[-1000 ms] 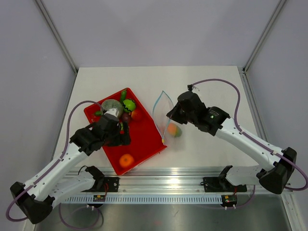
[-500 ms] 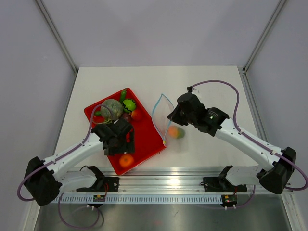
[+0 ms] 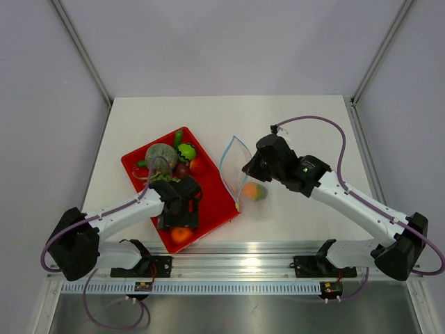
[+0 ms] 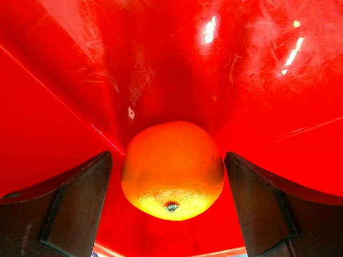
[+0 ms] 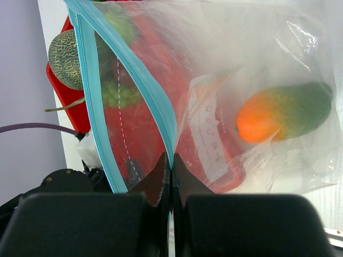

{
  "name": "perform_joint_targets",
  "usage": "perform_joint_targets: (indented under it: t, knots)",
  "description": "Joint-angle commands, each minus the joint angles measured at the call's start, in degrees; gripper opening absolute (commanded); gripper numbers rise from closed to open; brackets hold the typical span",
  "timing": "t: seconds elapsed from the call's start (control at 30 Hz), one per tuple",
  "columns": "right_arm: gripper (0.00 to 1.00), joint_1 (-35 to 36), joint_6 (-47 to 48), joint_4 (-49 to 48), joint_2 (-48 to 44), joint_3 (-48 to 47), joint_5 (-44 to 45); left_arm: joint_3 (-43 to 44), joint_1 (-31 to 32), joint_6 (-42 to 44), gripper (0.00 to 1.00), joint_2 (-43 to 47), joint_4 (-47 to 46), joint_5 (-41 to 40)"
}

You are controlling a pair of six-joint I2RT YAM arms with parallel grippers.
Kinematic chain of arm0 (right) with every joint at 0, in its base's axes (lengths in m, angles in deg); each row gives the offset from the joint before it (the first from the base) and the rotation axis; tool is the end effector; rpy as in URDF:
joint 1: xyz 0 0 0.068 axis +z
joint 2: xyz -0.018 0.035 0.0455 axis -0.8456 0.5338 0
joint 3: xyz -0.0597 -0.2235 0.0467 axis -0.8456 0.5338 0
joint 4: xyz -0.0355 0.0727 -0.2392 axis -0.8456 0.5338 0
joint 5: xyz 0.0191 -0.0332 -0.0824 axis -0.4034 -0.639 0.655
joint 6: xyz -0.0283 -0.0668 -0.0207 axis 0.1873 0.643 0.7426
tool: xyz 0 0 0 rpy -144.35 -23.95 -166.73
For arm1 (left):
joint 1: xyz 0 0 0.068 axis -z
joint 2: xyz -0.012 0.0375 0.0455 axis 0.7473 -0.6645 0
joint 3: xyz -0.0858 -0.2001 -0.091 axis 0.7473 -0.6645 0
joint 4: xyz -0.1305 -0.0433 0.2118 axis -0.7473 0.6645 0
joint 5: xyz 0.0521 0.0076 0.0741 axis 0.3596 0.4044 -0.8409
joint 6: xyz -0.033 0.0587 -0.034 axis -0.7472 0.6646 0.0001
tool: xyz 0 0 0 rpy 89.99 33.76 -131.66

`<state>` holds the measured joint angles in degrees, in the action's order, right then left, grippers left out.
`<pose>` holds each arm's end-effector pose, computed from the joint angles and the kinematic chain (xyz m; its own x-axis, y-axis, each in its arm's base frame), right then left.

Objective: Place the food in the zip-top bag and seal the zipper
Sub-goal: Pick up the fake fruit from the bin.

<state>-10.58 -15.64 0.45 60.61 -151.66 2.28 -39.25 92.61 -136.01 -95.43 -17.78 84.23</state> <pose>0.2105 0.2062 0.2877 -0.7421 0.3921 -0.5436 0.0338 0.8319 0.5539 0.1458 -0.1333 0.1269 -0.9883 -0.0531 -0.1428 -0.0527 0.9986 -0.0066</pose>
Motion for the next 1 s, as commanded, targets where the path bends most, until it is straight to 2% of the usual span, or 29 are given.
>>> perform_joint_targets:
  t: [0.0,0.13,0.2,0.4,0.6,0.83,0.93,0.97]
  knots:
    - [0.0,0.48,0.83,-0.58,-1.45,-0.58,1.75,2.01,0.75,-0.11,0.89,-0.85,0.08,0.05]
    - [0.0,0.48,0.57,-0.5,-1.71,-0.31,2.1,3.77,0.93,0.51,0.78,-1.2,0.87,0.13]
    - [0.0,0.48,0.57,-0.5,-1.8,-0.23,2.1,4.12,1.1,0.51,0.68,-0.68,1.13,0.4]
    - [0.0,0.48,0.48,-0.5,-1.63,-0.31,2.19,7.72,1.1,0.25,0.62,2.04,3.42,-1.7]
    - [0.0,0.48,0.75,-0.93,-0.84,-0.49,1.75,13.51,1.1,1.21,0.61,-0.4,2.54,-6.09]
    - [0.0,0.48,0.66,0.12,-1.89,-0.14,2.54,19.58,0.57,4.11,0.62,-11.82,-2.64,-7.86]
    - [0.0,0.48,0.48,0.91,-3.03,0.39,3.24,21.52,0.49,5.25,0.66,-16.05,-3.96,-7.78]
    - [0.0,0.48,0.48,1.0,-3.21,0.74,3.42,21.96,0.49,5.86,0.78,-17.62,-4.14,-7.34]
